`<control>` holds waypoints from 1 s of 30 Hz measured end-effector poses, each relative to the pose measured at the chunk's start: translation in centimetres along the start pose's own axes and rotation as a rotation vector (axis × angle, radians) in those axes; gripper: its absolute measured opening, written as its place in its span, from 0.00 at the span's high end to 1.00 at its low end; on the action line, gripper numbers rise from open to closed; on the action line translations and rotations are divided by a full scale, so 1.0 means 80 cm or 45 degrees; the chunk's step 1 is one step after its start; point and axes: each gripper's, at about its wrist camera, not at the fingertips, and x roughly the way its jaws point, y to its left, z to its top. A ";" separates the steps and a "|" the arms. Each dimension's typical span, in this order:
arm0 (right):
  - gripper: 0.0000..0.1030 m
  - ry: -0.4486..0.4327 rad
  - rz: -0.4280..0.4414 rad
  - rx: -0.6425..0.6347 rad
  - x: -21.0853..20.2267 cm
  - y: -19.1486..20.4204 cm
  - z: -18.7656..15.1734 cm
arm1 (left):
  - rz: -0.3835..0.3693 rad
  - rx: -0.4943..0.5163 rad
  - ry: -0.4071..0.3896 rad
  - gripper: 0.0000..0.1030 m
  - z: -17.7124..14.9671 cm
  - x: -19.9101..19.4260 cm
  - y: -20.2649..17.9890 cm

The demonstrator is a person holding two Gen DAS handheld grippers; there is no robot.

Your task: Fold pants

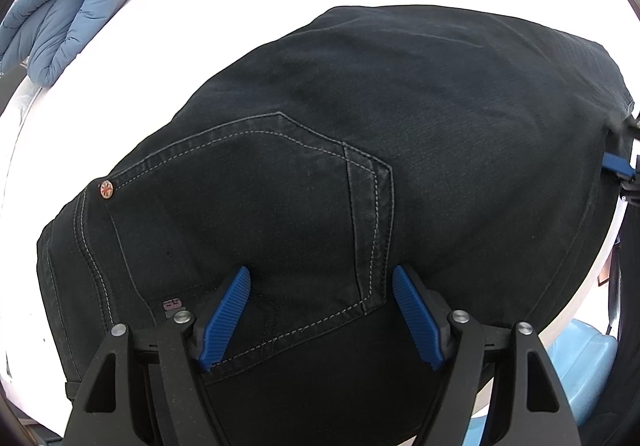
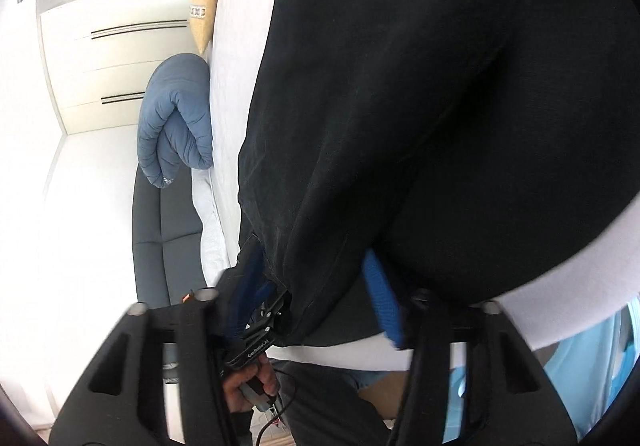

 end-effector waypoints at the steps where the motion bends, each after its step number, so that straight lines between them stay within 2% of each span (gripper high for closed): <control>1: 0.83 0.002 -0.018 -0.007 0.003 -0.001 0.002 | 0.001 0.000 -0.001 0.26 -0.001 0.000 0.000; 2: 0.92 -0.001 -0.038 -0.023 0.003 0.000 0.001 | 0.002 -0.002 -0.002 0.26 -0.001 0.000 0.000; 5: 0.96 -0.017 -0.054 -0.095 -0.014 0.010 -0.002 | 0.002 -0.001 -0.001 0.26 -0.002 0.000 0.000; 9: 0.97 -0.005 -0.043 -0.151 -0.041 0.028 -0.019 | -0.002 -0.001 0.004 0.25 -0.001 -0.001 -0.001; 13: 0.97 0.053 -0.042 -0.054 -0.068 0.035 -0.041 | -0.005 -0.002 0.007 0.25 0.002 -0.001 -0.001; 16: 0.93 0.034 -0.101 -0.011 -0.093 0.026 -0.030 | 0.000 0.001 0.011 0.25 0.004 -0.001 -0.002; 18: 0.93 -0.039 -0.260 -0.059 -0.118 0.022 -0.017 | 0.001 0.002 0.012 0.25 0.005 -0.001 -0.003; 21: 0.93 -0.243 -0.417 -0.187 -0.193 0.020 0.001 | 0.003 0.001 0.010 0.25 0.006 0.000 -0.004; 23: 0.93 -0.335 -0.445 -0.243 -0.235 0.024 0.017 | 0.005 0.001 0.011 0.24 0.007 0.001 -0.005; 25: 0.92 -0.418 -0.417 -0.284 -0.277 0.023 0.044 | 0.007 0.012 0.018 0.24 0.007 0.002 -0.008; 27: 0.83 -0.467 -0.477 -0.420 -0.302 0.033 0.075 | 0.008 0.019 0.028 0.23 0.010 0.003 -0.008; 28: 0.65 -0.474 -0.510 -0.471 -0.306 0.039 0.088 | 0.011 0.022 0.033 0.22 0.012 0.003 -0.009; 29: 0.35 -0.486 -0.534 -0.521 -0.312 0.045 0.102 | 0.014 0.022 0.038 0.22 0.013 0.004 -0.009; 30: 0.24 -0.509 -0.523 -0.588 -0.317 0.052 0.114 | 0.014 0.020 0.040 0.22 0.015 0.003 -0.009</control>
